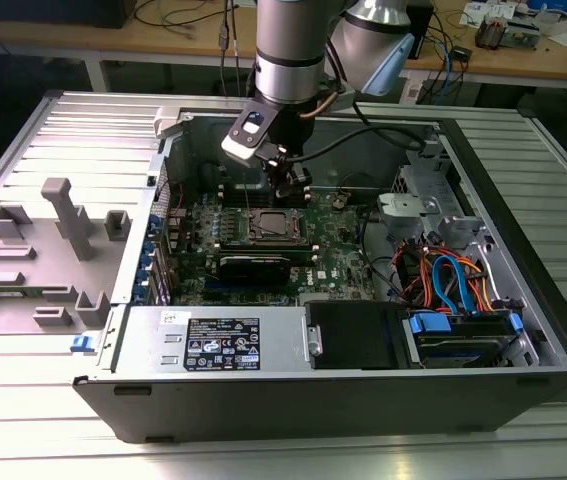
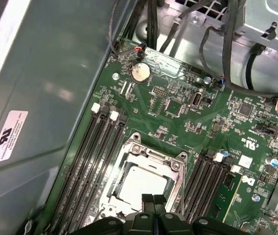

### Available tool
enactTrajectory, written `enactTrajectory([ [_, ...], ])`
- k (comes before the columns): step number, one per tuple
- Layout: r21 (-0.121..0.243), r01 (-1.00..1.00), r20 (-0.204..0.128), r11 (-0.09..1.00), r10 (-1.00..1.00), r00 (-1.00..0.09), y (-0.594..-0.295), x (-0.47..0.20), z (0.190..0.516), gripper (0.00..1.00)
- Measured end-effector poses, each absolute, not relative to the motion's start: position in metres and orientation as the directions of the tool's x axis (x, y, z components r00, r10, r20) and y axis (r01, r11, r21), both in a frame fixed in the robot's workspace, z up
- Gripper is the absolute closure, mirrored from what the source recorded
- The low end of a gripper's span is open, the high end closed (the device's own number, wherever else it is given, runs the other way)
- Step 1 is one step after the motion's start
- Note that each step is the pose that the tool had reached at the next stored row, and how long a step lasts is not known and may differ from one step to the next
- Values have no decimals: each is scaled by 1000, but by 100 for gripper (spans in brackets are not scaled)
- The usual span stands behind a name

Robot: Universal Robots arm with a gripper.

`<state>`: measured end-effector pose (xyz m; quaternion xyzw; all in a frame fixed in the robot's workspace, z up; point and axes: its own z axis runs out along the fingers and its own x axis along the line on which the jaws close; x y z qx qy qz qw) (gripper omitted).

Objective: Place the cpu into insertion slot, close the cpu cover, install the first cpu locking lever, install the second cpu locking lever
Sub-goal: 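Install the first cpu locking lever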

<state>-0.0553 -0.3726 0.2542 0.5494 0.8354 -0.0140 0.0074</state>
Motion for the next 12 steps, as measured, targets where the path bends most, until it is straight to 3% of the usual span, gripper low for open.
enactTrajectory([
  [12, -15, 878, -28, 478, 878, -478, -373, -55, 254, 89],
])
